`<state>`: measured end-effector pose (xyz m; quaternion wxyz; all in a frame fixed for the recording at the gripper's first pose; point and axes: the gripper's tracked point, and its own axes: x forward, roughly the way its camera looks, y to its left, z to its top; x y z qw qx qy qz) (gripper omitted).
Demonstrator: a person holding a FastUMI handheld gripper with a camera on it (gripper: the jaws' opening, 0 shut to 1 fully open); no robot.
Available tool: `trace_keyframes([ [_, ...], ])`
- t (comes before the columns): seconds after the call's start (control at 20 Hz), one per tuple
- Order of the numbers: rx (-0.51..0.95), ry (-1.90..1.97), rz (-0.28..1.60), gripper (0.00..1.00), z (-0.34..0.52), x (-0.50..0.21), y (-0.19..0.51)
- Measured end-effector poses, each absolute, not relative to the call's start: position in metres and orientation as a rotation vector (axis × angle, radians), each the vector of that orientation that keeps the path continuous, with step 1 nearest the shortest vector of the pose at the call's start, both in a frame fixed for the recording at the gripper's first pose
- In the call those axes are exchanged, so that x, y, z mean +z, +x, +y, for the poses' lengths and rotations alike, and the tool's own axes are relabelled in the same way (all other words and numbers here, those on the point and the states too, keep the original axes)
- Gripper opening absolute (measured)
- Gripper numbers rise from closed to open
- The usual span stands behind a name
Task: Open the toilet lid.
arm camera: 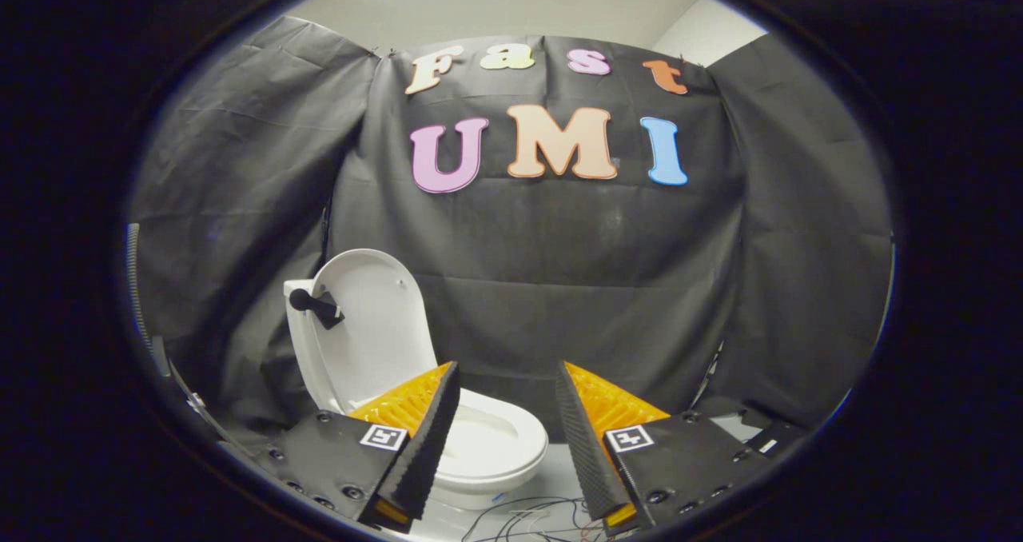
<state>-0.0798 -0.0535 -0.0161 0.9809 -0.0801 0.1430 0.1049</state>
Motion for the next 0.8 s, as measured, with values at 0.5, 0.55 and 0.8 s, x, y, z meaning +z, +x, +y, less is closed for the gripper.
trace_keyframes([
  [0.5,0.189,-0.078,0.298,0.78,-0.064,-0.016,-0.082],
  [0.55,0.19,-0.093,0.293,0.78,-0.062,-0.012,-0.084],
  [0.8,0.194,-0.099,0.304,0.79,-0.061,-0.018,-0.084],
])
